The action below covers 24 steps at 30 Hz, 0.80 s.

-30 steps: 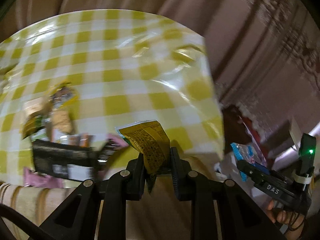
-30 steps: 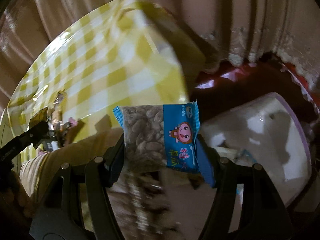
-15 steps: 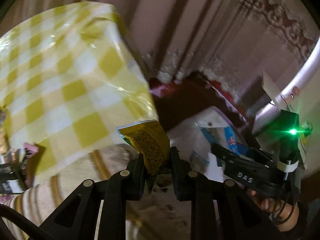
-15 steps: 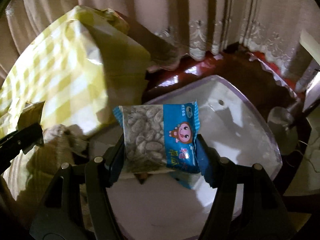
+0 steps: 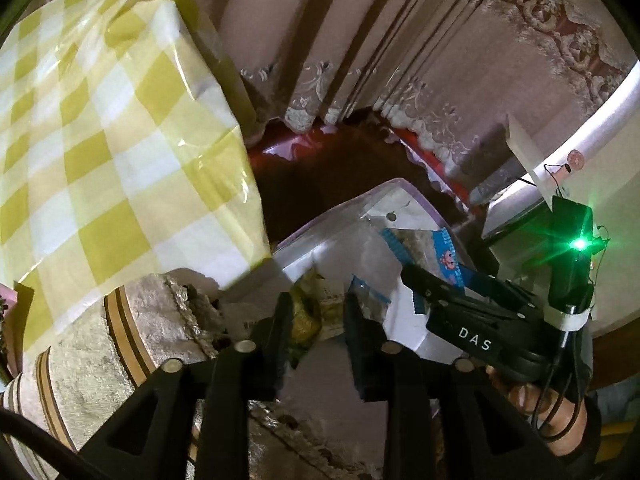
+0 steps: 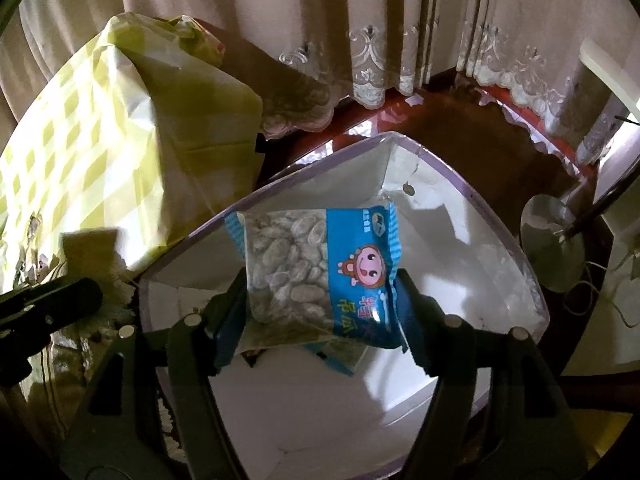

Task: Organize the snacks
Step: 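Open both tools to drop the packets into the white box, then move both tools back over the remaining snacks on the table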

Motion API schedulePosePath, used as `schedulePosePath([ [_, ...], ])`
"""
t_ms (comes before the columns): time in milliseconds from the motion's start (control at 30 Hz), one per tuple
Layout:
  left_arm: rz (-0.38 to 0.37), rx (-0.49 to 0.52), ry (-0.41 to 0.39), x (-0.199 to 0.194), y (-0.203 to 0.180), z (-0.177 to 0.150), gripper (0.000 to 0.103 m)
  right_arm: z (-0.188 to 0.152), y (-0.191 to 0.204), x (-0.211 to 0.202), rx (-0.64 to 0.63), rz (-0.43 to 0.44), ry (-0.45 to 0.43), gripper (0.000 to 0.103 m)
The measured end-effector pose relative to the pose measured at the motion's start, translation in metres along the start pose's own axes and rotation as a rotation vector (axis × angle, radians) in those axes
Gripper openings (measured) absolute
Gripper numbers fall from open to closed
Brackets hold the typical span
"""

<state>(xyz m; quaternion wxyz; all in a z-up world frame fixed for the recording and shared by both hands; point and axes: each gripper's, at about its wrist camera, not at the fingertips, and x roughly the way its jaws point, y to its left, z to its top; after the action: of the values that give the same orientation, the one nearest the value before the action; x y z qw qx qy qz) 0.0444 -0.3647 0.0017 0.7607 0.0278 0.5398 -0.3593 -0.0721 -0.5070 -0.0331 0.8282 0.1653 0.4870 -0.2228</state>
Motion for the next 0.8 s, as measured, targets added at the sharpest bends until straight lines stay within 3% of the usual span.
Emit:
schedulePosePath([
  [67, 0.002, -0.010, -0.012, -0.002, 0.001, 0.000, 0.048, 0.000, 0.001, 0.000, -0.001, -0.002, 0.002, 0.075],
  [800, 0.075, -0.093, -0.114, -0.041, 0.038, -0.008, 0.049, 0.001, 0.043, -0.016, -0.078, 0.050, -0.026, 0.078],
])
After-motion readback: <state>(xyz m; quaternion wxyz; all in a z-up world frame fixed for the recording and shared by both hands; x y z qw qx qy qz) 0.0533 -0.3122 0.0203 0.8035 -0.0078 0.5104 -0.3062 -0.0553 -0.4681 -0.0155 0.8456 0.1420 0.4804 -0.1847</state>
